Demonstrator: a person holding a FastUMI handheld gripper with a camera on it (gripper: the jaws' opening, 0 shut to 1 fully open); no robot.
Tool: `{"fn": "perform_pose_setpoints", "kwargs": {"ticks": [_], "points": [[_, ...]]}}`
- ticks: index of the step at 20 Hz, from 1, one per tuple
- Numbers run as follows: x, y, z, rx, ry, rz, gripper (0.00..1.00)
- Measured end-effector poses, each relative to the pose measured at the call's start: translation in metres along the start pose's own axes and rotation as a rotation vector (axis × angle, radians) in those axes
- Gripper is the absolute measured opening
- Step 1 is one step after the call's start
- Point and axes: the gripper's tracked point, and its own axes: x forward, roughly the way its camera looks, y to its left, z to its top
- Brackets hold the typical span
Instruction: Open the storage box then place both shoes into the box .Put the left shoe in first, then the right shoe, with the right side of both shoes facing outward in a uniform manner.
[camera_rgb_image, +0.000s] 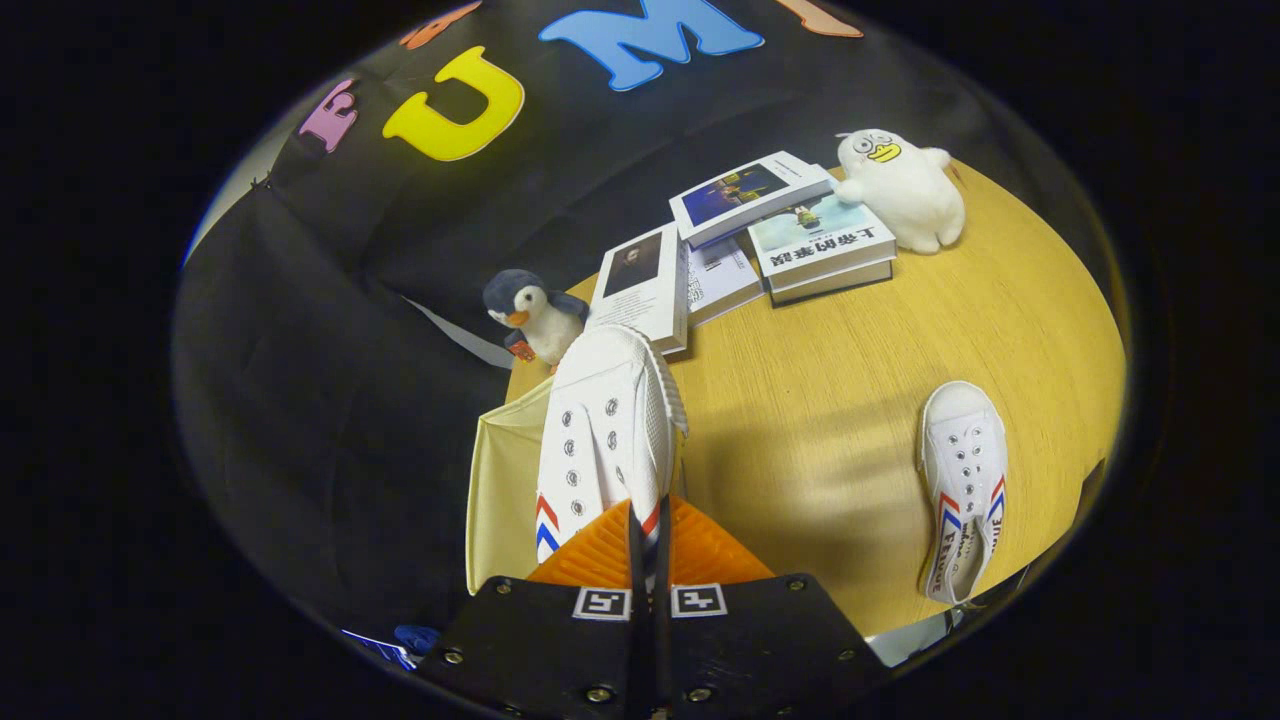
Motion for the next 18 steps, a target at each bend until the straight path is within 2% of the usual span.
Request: {"fn": "perform_pose_setpoints", "kwargs": {"ticks": [6,11,18], "points": [[0.022,0.042,0.000,-0.023,0.005,0.034,0.00],[0.048,0.062,-0.002,-0.099,-0.007,-0.001,0.00],[0.085,0.085,-0.027,-0.161,0.045,-0.021,0.00]]}}
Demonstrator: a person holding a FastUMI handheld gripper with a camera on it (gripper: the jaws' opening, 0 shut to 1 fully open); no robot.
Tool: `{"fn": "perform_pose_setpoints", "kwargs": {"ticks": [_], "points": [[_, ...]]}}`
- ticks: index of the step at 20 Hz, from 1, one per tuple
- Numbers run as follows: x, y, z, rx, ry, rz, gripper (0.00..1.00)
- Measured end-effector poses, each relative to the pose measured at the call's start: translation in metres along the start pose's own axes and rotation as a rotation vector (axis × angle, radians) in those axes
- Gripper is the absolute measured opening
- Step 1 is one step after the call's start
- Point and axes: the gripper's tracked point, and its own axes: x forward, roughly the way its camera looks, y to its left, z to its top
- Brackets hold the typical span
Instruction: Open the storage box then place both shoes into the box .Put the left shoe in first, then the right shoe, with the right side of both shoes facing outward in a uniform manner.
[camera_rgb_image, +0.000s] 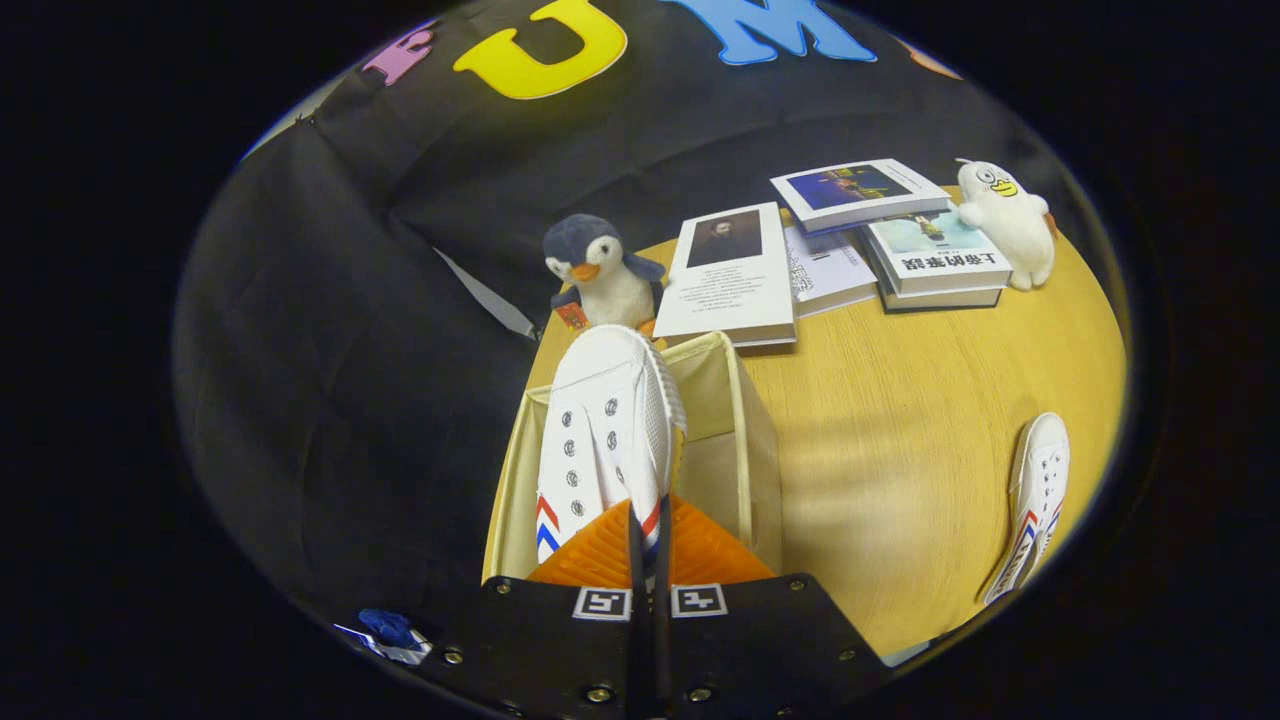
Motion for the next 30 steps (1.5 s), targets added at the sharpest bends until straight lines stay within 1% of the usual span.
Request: {"fn": "perform_pose_setpoints", "kwargs": {"ticks": [6,9,14,19,23,26,28,29,30], "points": [[0.026,0.015,-0.023,-0.038,0.053,-0.012,0.00],[0.038,0.017,-0.032,-0.037,0.076,-0.030,0.00],[0.063,0.015,-0.048,0.012,0.112,-0.080,0.01],[0.086,0.016,-0.061,0.063,0.142,-0.098,0.01],[0.100,0.013,-0.072,0.028,0.170,-0.139,0.01],[0.111,0.011,-0.087,0.002,0.222,-0.156,0.01],[0.115,0.013,-0.090,-0.016,0.216,-0.148,0.01],[0.115,0.016,-0.094,-0.029,0.234,-0.127,0.10],[0.114,0.015,-0.092,-0.042,0.223,-0.125,0.15]]}}
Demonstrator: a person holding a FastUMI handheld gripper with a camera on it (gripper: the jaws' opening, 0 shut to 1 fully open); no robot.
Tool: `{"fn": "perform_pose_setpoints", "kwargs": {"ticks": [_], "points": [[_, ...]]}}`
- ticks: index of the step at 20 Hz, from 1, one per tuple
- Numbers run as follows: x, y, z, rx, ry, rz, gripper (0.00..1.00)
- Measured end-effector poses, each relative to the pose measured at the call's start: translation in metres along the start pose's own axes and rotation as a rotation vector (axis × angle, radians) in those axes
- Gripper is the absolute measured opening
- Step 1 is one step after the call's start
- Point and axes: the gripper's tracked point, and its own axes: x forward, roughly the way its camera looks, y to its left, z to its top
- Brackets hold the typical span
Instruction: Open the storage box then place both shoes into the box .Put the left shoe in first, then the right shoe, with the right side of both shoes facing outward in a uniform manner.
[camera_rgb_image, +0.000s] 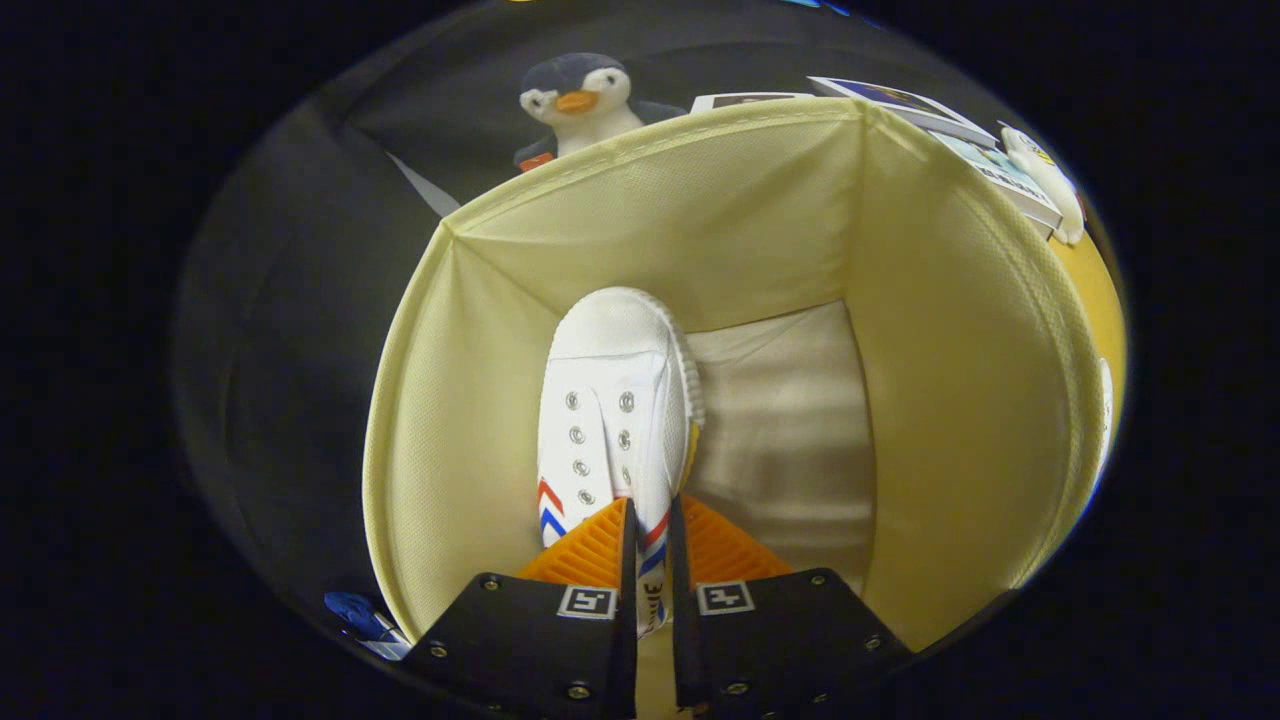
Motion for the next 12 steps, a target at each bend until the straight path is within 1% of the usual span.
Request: {"fn": "perform_pose_setpoints", "kwargs": {"ticks": [1,2,3,5,6,8,10,12], "points": [[-0.003,0.006,0.001,-0.004,-0.008,0.030,0.18],[-0.007,0.009,0.003,-0.019,-0.021,0.044,0.32],[-0.012,0.010,0.005,-0.038,-0.034,0.056,0.57],[-0.027,0.009,0.010,-0.077,-0.064,0.067,0.89],[-0.037,0.010,0.014,-0.092,-0.087,0.077,0.96],[-0.061,0.013,0.022,-0.120,-0.134,0.111,0.96],[-0.088,0.008,0.033,-0.168,-0.191,0.117,0.96],[-0.113,-0.002,0.042,-0.217,-0.247,0.103,0.97]]}}
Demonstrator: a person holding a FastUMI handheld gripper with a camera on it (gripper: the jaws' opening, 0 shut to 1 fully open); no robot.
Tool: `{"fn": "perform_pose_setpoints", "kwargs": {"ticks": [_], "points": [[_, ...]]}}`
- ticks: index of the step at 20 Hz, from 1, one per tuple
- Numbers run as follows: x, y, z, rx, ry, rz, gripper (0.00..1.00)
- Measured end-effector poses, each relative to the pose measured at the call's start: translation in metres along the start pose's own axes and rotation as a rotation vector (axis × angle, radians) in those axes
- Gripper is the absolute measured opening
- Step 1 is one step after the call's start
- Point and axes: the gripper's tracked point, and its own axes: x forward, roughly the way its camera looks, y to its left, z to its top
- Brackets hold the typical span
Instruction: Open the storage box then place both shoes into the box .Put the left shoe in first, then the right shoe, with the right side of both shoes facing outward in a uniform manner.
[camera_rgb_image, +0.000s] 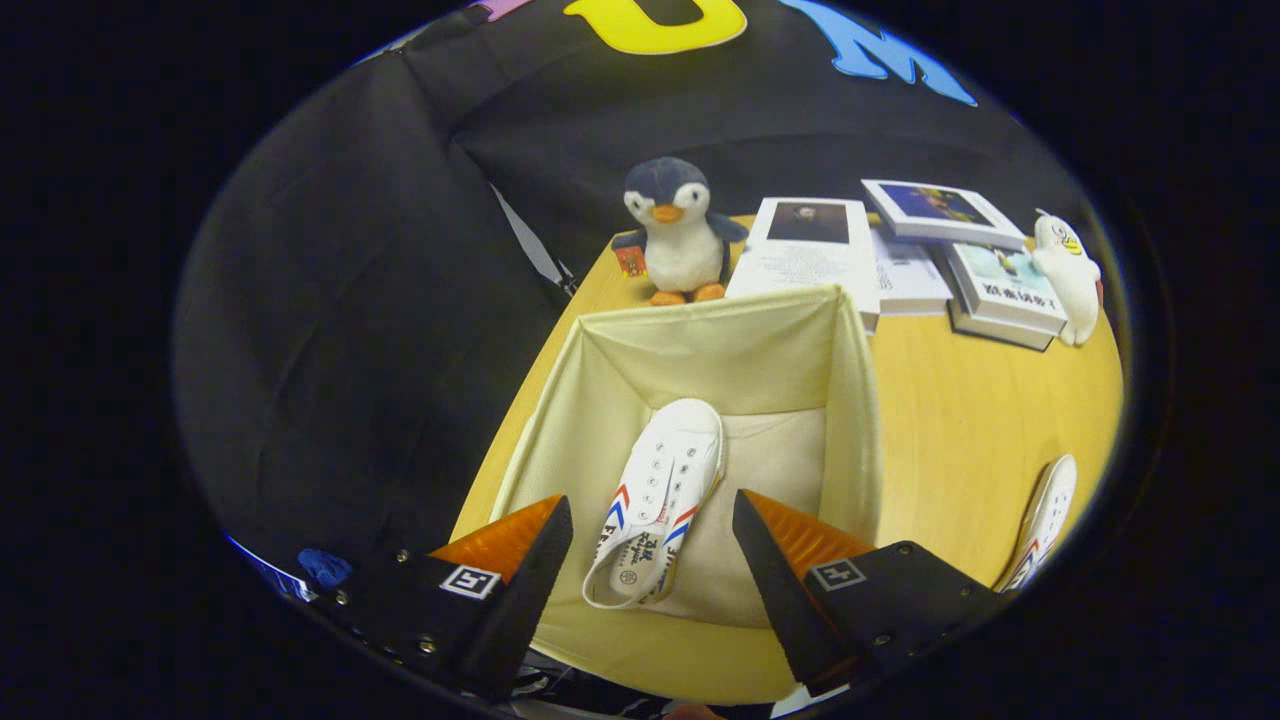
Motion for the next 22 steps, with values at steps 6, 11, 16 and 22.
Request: {"fn": "perform_pose_setpoints", "kwargs": {"ticks": [6,11,16,22], "points": [[-0.060,-0.046,0.018,-0.078,-0.111,-0.066,0.98],[-0.091,-0.109,0.012,-0.034,-0.136,-0.144,0.98],[-0.117,-0.166,-0.004,0.017,-0.137,-0.209,0.98],[-0.137,-0.232,-0.027,0.075,-0.131,-0.295,0.98]]}}
